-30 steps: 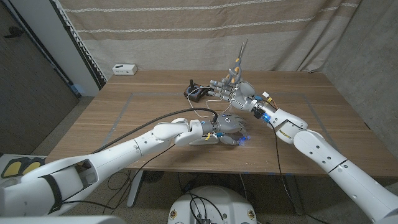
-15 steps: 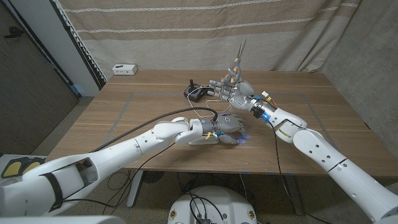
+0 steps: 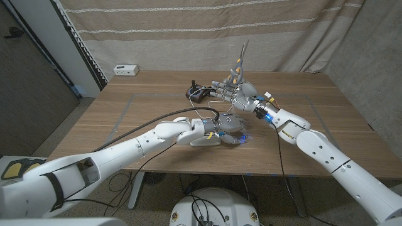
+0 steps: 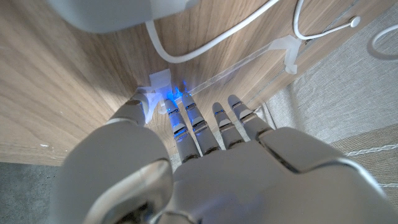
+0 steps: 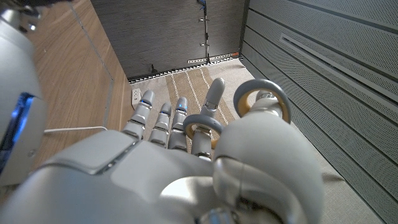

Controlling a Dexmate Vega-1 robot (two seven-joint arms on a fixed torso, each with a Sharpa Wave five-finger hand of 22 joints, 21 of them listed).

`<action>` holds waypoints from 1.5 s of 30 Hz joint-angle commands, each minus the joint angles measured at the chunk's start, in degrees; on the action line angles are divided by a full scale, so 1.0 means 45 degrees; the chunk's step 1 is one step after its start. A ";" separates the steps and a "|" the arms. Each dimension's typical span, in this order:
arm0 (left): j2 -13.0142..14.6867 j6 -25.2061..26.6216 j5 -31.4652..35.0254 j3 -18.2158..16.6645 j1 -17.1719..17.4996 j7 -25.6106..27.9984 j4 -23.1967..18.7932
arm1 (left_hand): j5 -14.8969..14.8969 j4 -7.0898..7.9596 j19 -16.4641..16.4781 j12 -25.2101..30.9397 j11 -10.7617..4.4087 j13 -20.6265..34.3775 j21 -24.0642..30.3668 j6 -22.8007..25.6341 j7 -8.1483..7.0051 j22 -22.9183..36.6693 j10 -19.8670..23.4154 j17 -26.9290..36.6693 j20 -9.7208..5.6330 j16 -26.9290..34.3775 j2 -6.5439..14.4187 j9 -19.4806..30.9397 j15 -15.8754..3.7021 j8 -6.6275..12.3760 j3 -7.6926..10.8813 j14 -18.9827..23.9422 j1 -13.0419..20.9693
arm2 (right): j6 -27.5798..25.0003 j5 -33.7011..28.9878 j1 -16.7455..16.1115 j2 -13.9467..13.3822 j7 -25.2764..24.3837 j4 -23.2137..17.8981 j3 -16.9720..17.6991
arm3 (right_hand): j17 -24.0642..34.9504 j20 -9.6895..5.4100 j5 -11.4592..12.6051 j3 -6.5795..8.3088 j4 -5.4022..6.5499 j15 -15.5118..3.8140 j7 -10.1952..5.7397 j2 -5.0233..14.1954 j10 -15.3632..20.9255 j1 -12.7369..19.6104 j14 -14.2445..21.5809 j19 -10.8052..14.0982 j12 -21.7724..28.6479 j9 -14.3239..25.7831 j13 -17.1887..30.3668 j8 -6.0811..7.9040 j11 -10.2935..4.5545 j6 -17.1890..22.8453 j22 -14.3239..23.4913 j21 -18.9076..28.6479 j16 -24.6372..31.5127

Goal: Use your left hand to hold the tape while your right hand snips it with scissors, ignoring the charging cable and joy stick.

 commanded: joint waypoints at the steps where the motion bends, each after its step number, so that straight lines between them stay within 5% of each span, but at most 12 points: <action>1: -0.0113 0.0062 -0.0021 0.0184 -0.0144 -0.0427 0.0266 | -0.0043 -0.0035 0.0237 0.0274 0.0001 0.0049 0.0077 0.0389 -0.0054 0.0066 0.0511 0.0047 -0.0279 0.0173 0.0059 0.0058 -0.1939 0.0167 0.0061 0.0488 0.0130 | -0.0060 0.0029 0.0033 -0.0046 -0.0048 -0.0037 0.0045 | 0.0060 0.0063 0.0018 -0.0062 -0.0086 0.0024 0.0024 0.0140 0.0035 0.0053 0.0115 0.0102 -0.0003 0.0062 0.0050 0.0066 0.0026 -0.0036 0.0067 -0.0036 -0.0030; 17: -0.0245 0.0147 -0.0161 0.0350 -0.0245 -0.0829 0.0441 | -0.0292 -0.0030 0.0726 0.0968 -0.0019 0.0308 0.0081 0.2254 -0.0039 0.0062 0.3031 0.0268 -0.0570 0.0646 0.0594 -0.0044 -0.2248 0.0393 0.0799 0.3200 0.0391 | -0.0037 0.0067 0.0008 -0.0102 -0.0028 0.0001 0.0161 | 0.0065 0.0063 0.0007 -0.0058 -0.0091 0.0026 0.0019 0.0156 0.0038 0.0042 0.0108 0.0138 -0.0025 0.0055 0.0065 0.0104 0.0028 0.0002 0.0071 -0.0117 -0.0076; 25: -0.0250 0.0155 -0.0332 0.0330 -0.0180 -0.0659 0.0460 | -0.0492 -0.0140 0.1211 0.1572 -0.0023 0.0753 0.0124 0.3623 0.0077 0.0071 0.4763 0.0533 -0.0578 0.1023 0.1048 -0.0100 -0.2377 0.0591 0.1967 0.5489 0.0808 | -0.0016 0.0065 -0.0010 -0.0122 -0.0029 0.0005 0.0211 | 0.0068 0.0064 0.0002 -0.0055 -0.0093 0.0035 0.0002 0.0168 0.0027 0.0035 0.0121 0.0159 -0.0044 0.0050 0.0071 0.0118 0.0045 0.0008 0.0073 -0.0160 -0.0094; 29: -0.0213 0.0076 -0.0481 0.0261 -0.0092 -0.0229 0.0533 | -0.0608 -0.0369 0.1856 0.2661 -0.0054 0.1625 0.0234 0.4919 0.0221 0.0130 0.6100 0.0893 -0.0416 0.1162 0.1003 -0.0094 -0.2470 0.0822 0.3218 0.7659 0.1525 | 0.0008 0.0040 -0.0043 -0.0152 -0.0054 -0.0044 0.0242 | 0.0070 0.0064 -0.0001 -0.0054 -0.0093 0.0035 0.0022 0.0173 0.0028 0.0030 0.0095 0.0168 -0.0049 0.0047 0.0076 0.0124 0.0046 0.0010 0.0074 -0.0183 -0.0117; 37: -0.0182 -0.0033 -0.0817 0.0090 0.0111 0.0561 0.0615 | -0.0663 -0.0309 0.2725 0.3606 0.0132 0.2466 0.0592 0.6396 0.0530 0.0335 0.6898 0.1750 -0.0375 0.1785 0.1007 -0.0060 -0.2582 0.1174 0.3568 0.9782 0.2488 | 0.0032 0.0044 -0.0114 -0.0185 -0.0081 -0.0125 0.0277 | 0.0072 0.0064 -0.0006 -0.0052 -0.0096 0.0035 0.0018 0.0181 0.0029 0.0026 0.0093 0.0185 -0.0060 0.0058 0.0083 0.0139 0.0057 -0.0003 0.0076 -0.0219 -0.0137; 45: -0.0246 -0.0238 -0.1257 -0.0101 0.0225 0.1363 0.0926 | -0.0600 -0.0095 0.4167 0.3933 0.0156 0.2823 0.1664 0.6928 0.0697 0.0932 0.7448 0.2420 -0.1436 0.2253 0.0889 -0.0064 -0.2545 0.1175 0.3688 1.2393 0.2169 | 0.0038 0.0074 -0.0128 -0.0219 -0.0046 -0.0141 0.0317 | 0.0075 0.0065 -0.0012 -0.0047 -0.0096 0.0016 0.0023 0.0196 0.0037 0.0018 0.0105 0.0202 -0.0067 0.0036 0.0090 0.0138 0.0029 -0.0004 0.0078 -0.0258 -0.0152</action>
